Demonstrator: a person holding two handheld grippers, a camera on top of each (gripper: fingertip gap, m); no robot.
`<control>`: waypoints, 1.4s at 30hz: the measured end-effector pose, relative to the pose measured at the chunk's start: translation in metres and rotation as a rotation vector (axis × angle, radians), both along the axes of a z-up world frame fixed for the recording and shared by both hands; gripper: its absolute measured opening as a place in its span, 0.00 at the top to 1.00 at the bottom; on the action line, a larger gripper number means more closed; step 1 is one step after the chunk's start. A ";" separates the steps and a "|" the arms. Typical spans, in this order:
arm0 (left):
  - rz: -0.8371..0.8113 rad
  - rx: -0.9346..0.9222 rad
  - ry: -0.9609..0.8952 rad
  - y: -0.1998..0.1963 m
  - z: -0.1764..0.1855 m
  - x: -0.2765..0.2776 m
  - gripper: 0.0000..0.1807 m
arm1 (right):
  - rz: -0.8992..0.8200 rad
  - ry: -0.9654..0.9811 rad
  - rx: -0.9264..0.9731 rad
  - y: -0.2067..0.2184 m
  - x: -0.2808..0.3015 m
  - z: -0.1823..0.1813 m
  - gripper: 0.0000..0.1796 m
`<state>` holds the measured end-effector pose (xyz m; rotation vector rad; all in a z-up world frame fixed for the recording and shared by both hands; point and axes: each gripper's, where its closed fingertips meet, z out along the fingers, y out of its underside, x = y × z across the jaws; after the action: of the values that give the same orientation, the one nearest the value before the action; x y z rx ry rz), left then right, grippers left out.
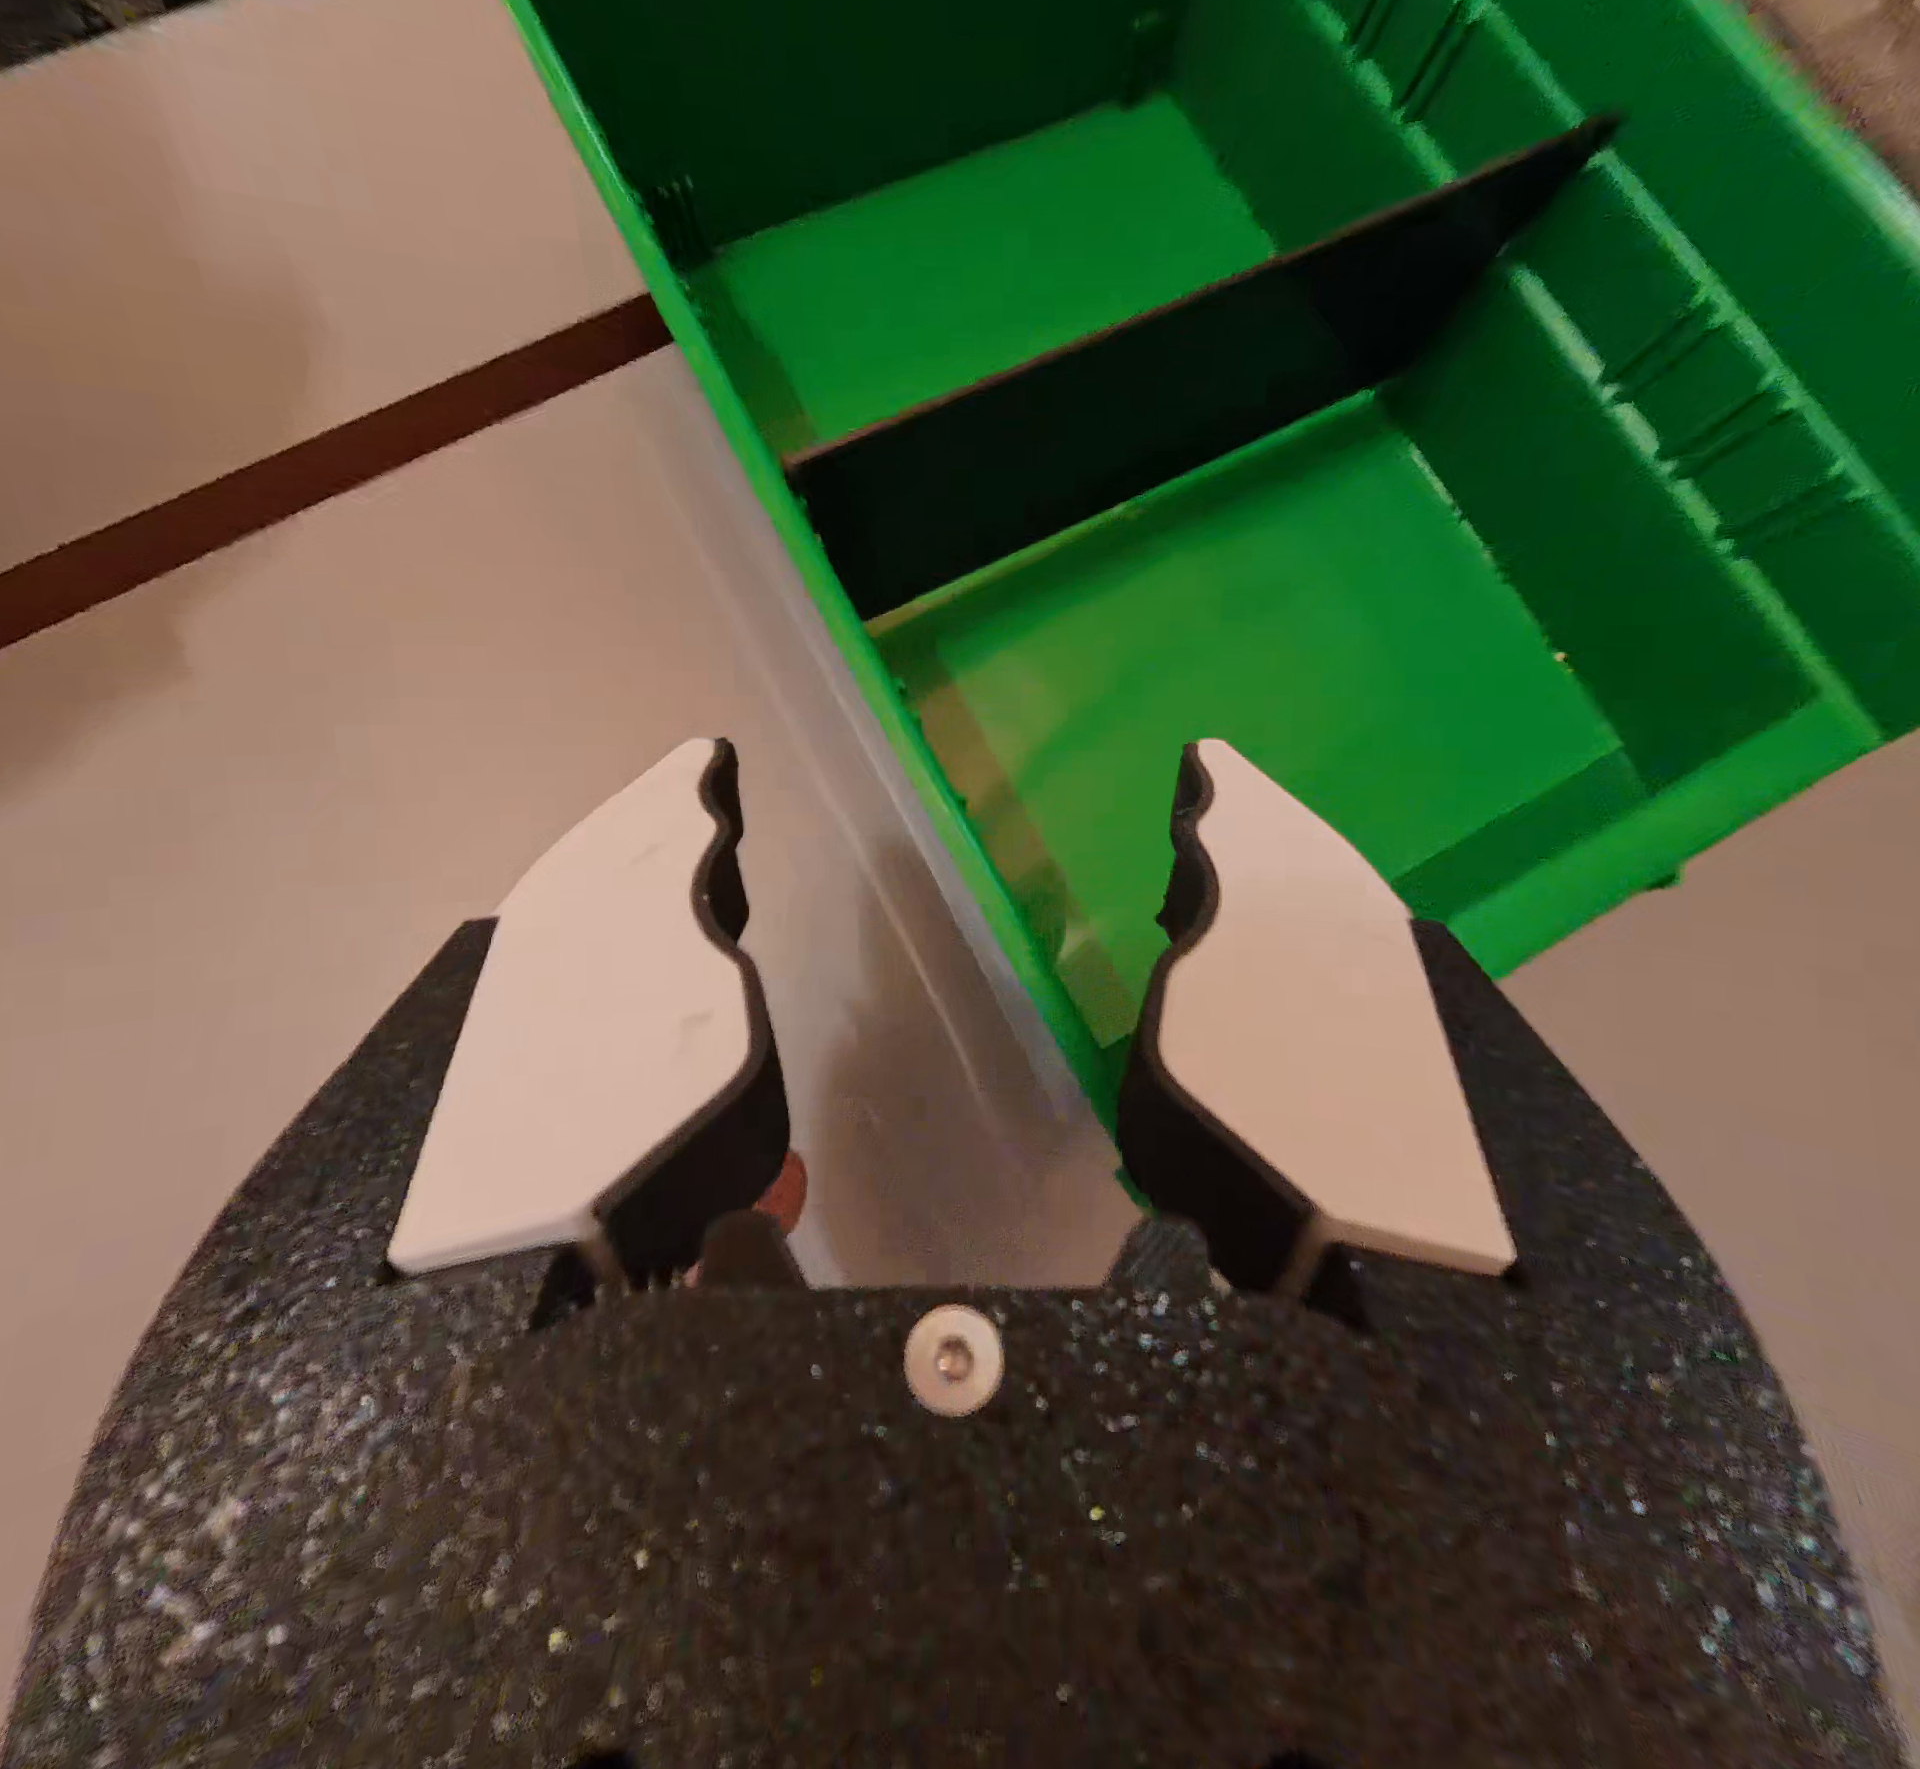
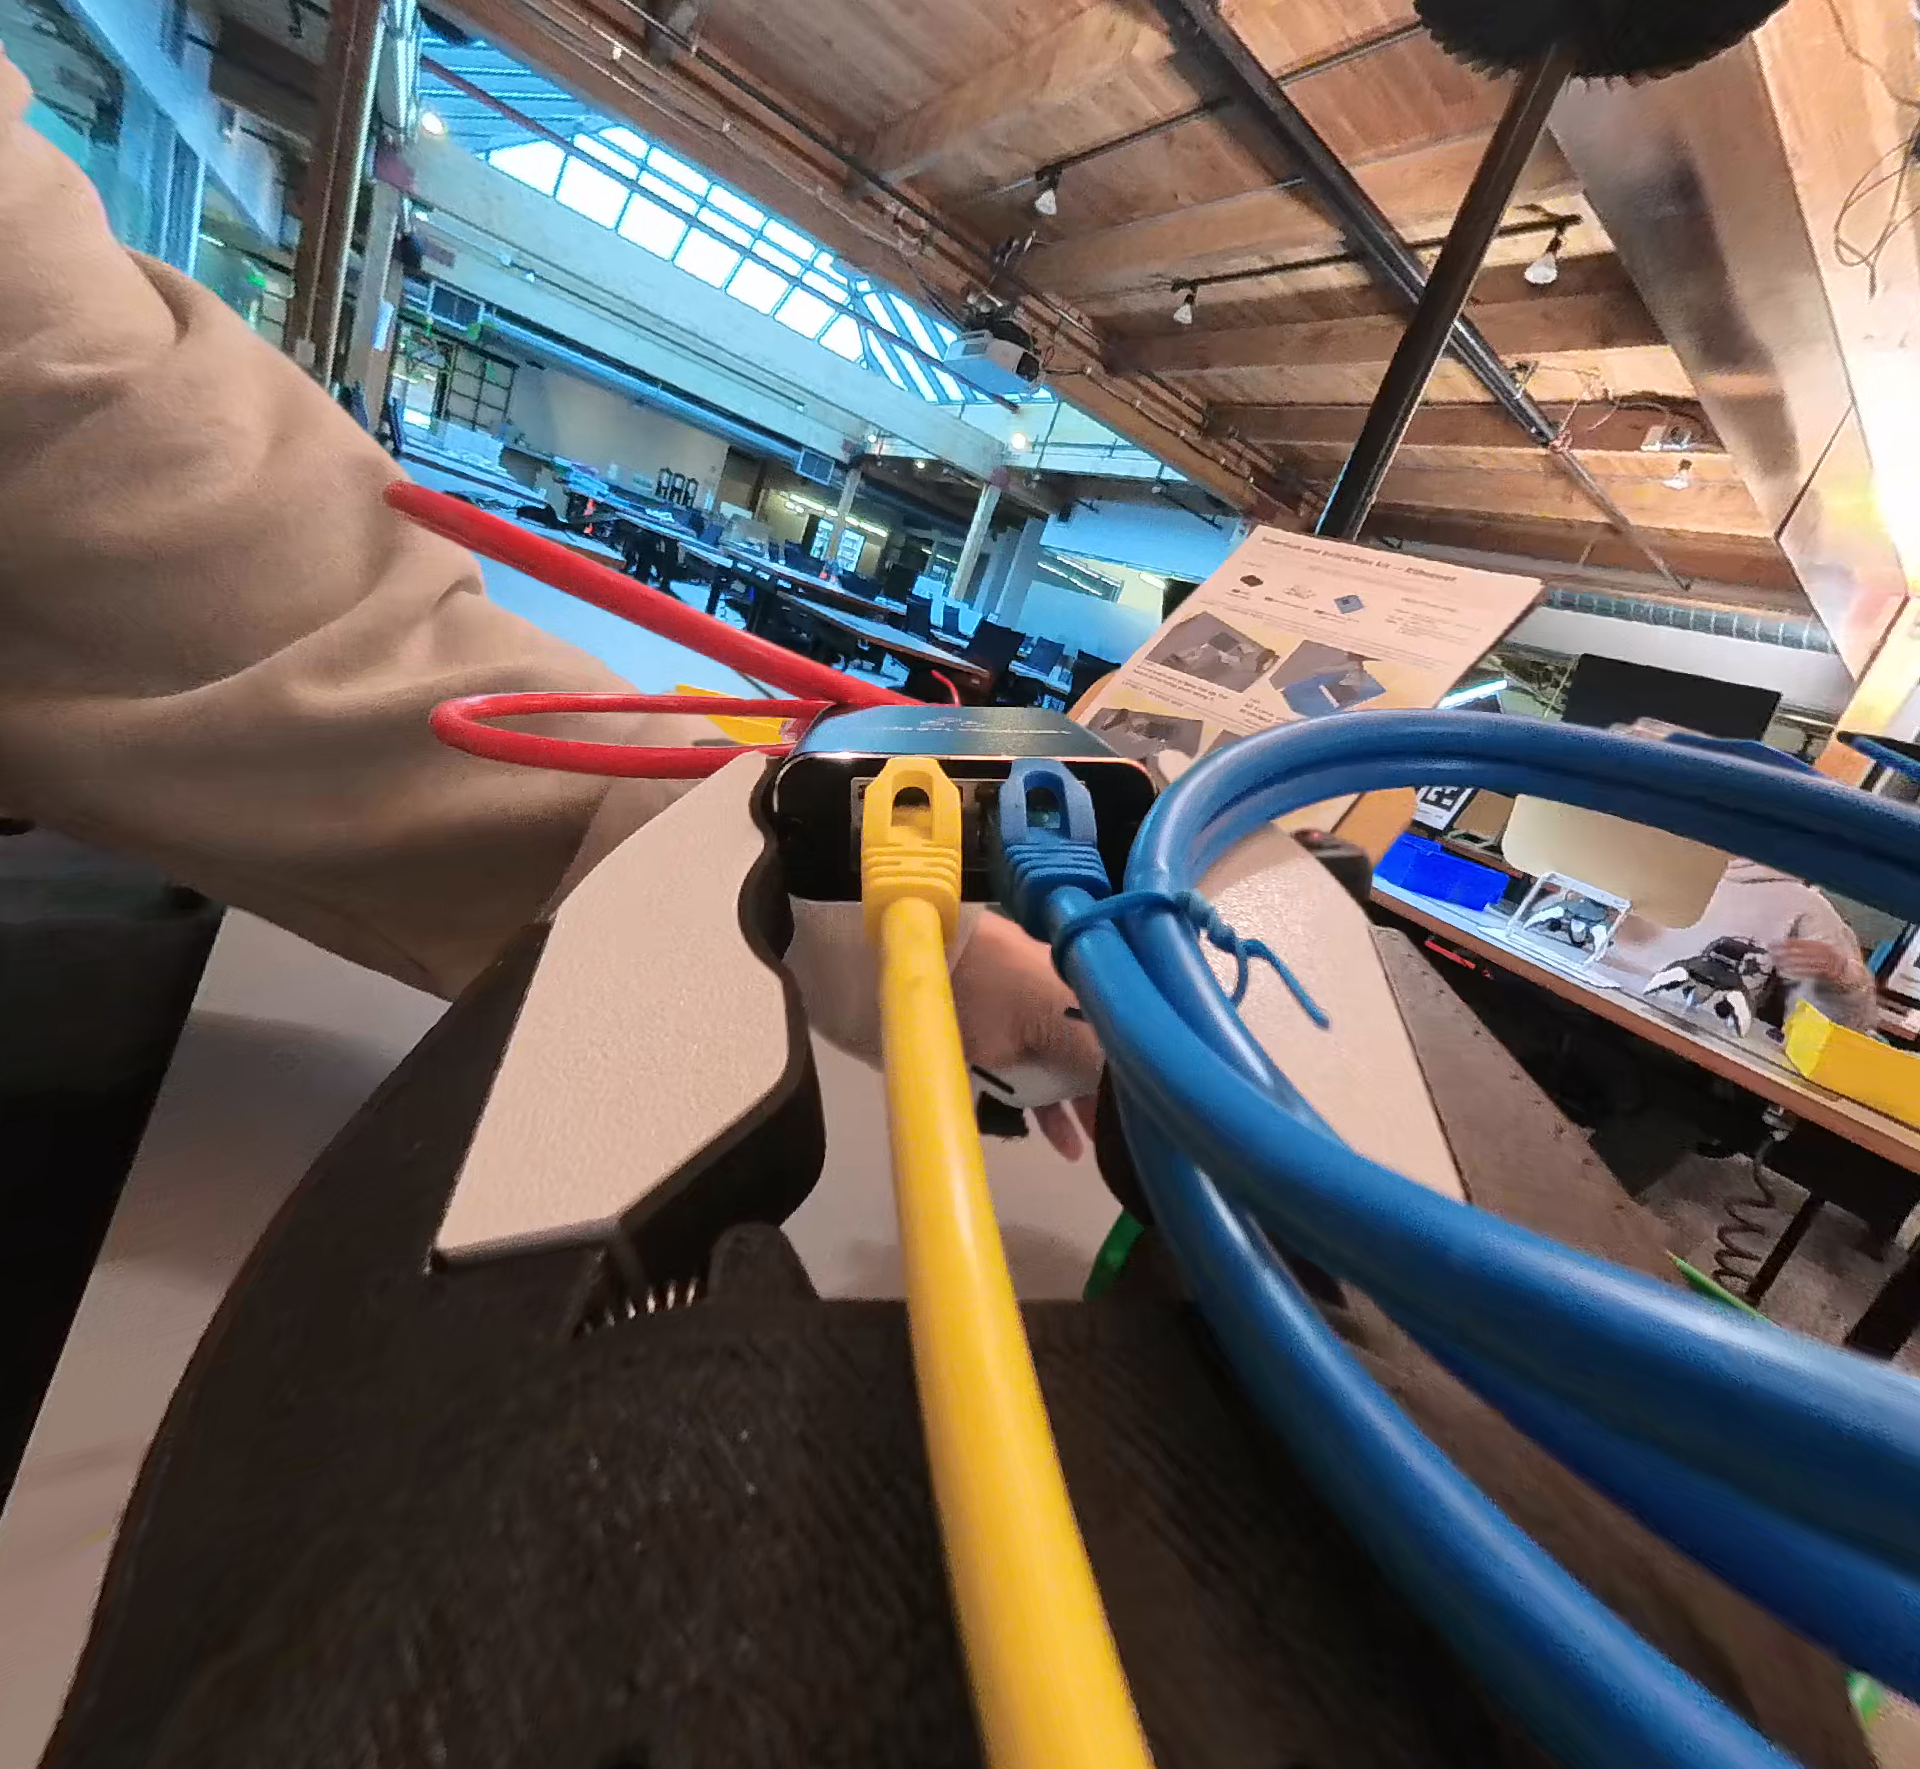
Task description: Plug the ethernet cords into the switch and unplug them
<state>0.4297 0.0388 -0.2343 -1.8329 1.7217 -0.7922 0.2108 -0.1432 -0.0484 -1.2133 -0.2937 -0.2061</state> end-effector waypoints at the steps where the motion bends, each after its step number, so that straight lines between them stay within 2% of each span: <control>1: -0.005 0.012 0.020 0.000 -0.008 0.001 0.60 | -0.003 0.001 0.004 -0.001 0.001 0.000 0.64; 2: -0.013 0.029 0.039 0.000 -0.014 0.001 0.62 | -0.004 0.002 0.005 -0.002 0.002 -0.001 0.64; 3: -0.023 0.039 0.045 0.000 -0.018 0.002 0.69 | -0.004 0.002 0.005 -0.002 0.002 -0.001 0.64; 4: -0.027 0.061 0.038 0.002 -0.019 0.002 0.83 | -0.005 0.000 0.005 -0.001 0.002 -0.001 0.64; 7: 0.054 0.133 -0.005 0.028 -0.018 0.001 0.96 | -0.011 -0.005 0.004 0.000 0.003 -0.001 0.64; 10: 0.030 0.040 -0.016 0.047 -0.017 -0.017 0.97 | -0.006 -0.006 0.006 0.001 0.001 0.000 0.64; 13: -0.003 0.079 -0.052 0.078 -0.010 -0.066 0.97 | -0.006 -0.013 -0.001 0.002 -0.001 0.001 0.64; 18: -0.010 0.035 -0.047 0.157 -0.015 -0.211 0.97 | 0.030 -0.008 -0.013 0.015 -0.005 -0.001 0.64; 25: 0.097 0.006 0.008 0.269 -0.009 -0.439 0.97 | 0.123 0.005 -0.063 0.055 -0.021 -0.010 0.64; 31: 0.149 0.030 0.019 0.345 -0.002 -0.577 0.97 | 0.206 0.010 -0.090 0.085 -0.038 -0.014 0.64; 35: 0.245 0.036 0.037 0.402 -0.008 -0.639 0.97 | 0.221 0.010 -0.112 0.096 -0.043 -0.017 0.64; 39: 0.287 0.091 0.069 0.437 -0.014 -0.661 0.95 | 0.227 0.007 -0.121 0.103 -0.045 -0.018 0.64; 42: 0.358 0.354 -0.001 0.463 0.031 -0.648 0.90 | 0.224 0.004 -0.130 0.106 -0.045 -0.019 0.64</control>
<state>-0.2184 0.5014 -0.2038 -1.8118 1.3683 -0.3204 0.1661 -0.0369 -0.0675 -1.2983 -0.4420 0.0103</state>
